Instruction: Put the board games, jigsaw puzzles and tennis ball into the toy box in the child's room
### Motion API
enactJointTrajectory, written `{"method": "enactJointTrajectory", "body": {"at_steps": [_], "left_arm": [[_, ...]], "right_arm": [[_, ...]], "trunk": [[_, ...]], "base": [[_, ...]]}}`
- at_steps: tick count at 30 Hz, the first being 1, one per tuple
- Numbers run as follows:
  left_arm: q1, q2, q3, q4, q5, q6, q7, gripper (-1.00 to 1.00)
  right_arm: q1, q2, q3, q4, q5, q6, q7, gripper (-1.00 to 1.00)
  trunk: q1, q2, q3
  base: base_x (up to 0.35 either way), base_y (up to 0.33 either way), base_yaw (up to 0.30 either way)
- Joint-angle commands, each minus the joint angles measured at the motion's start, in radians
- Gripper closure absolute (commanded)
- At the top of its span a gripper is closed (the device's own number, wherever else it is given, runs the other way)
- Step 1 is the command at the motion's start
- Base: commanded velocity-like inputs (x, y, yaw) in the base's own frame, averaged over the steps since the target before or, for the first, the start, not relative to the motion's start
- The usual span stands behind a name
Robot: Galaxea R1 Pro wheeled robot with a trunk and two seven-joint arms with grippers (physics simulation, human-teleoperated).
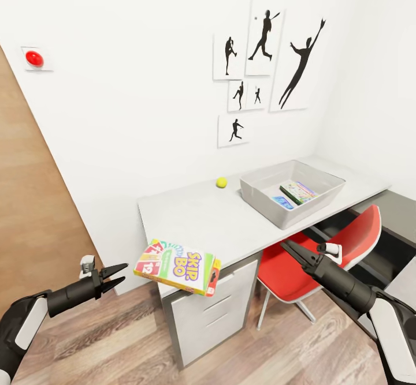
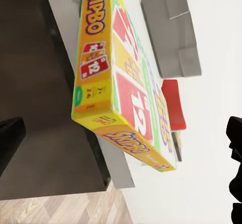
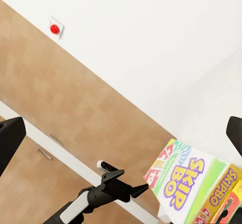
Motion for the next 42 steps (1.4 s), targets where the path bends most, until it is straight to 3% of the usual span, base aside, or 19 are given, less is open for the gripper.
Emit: {"method": "enactJointTrajectory", "body": {"at_steps": [1,18,34,42], "left_arm": [[-0.001,0.000,0.000,0.000,0.002,0.006,-0.001,-1.00],[-0.001,0.004,0.001,0.000,0.004,0.014,-0.002,-1.00],[-0.001,0.003,0.001,0.000,0.009,0.016,-0.002,-1.00],[-0.001,0.004,0.001,0.000,0.009,0.016,-0.002,-1.00]], "right_arm": [[-0.001,0.000,-0.001,0.000,-0.001,0.005,0.002,-1.00],[-0.001,0.000,0.000,0.000,-0.001,0.005,0.002,-1.00],[-0.001,0.001,0.000,0.001,-0.002,0.005,0.002,-1.00],[-0.001,0.001,0.000,0.004,-0.001,0.005,0.002,-1.00]], "trunk": [[0.000,0.000,-0.001],[0.000,0.000,-0.001],[0.061,-0.112,-0.051],[0.061,-0.112,-0.051]], "base": [[0.000,-0.149,0.000],[0.000,-0.040,0.000],[0.000,0.000,0.000],[0.000,0.000,0.000]]}}
